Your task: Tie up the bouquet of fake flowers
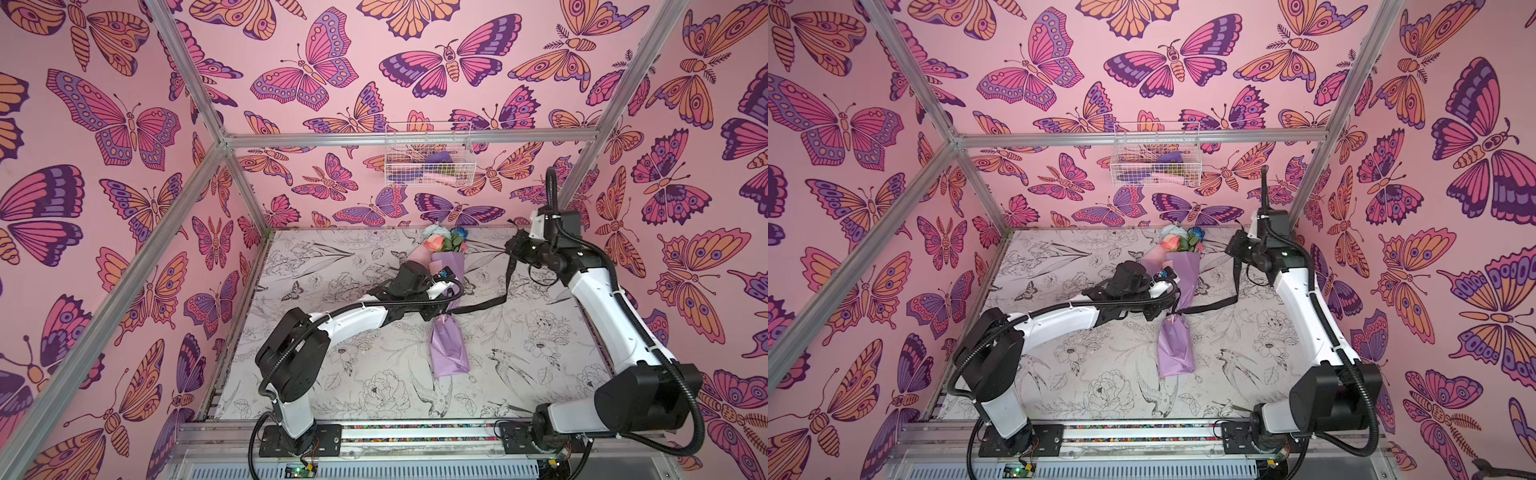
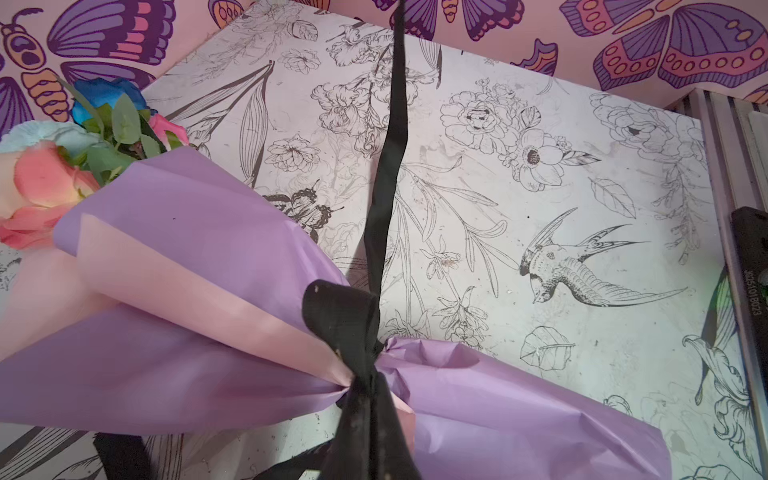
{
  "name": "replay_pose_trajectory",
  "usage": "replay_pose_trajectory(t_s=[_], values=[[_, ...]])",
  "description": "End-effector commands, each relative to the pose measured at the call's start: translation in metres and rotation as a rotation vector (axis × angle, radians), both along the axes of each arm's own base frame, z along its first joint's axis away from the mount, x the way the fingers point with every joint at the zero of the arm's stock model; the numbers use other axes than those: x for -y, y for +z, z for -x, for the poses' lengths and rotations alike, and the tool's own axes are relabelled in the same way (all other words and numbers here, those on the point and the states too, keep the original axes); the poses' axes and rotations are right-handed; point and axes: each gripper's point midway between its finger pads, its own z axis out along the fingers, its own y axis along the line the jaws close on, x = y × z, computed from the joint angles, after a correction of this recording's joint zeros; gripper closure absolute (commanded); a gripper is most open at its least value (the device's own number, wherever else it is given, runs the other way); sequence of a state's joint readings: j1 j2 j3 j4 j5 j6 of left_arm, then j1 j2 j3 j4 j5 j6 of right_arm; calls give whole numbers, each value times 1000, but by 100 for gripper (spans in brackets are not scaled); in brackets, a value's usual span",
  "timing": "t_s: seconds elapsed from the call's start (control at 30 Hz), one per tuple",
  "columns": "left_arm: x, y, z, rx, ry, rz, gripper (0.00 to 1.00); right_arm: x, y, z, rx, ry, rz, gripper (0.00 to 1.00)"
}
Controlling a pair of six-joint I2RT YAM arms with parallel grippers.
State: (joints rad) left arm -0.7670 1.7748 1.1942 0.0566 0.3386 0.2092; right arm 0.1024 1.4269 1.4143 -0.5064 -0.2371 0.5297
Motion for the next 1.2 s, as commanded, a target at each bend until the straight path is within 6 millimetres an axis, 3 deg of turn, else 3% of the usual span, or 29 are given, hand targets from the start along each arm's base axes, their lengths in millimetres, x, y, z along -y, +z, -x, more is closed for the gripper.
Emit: replay_pose_trajectory(t_s=[0.0, 0.37, 0.63, 0.87, 1.17], values=[[6, 16, 10, 40, -57, 57, 100, -49, 45, 1, 124, 148, -104, 100], [9, 9, 25, 210, -117, 12, 100, -153, 95, 6, 205, 363, -146, 100], [12, 0, 23, 243, -124, -24, 100, -236, 108, 21, 205, 535, -68, 100], [12, -7, 20, 247, -105, -43, 100, -292, 97, 55, 169, 680, -15, 100], [16, -18, 19, 284, -102, -100, 100, -333, 68, 101, 82, 827, 21, 100]])
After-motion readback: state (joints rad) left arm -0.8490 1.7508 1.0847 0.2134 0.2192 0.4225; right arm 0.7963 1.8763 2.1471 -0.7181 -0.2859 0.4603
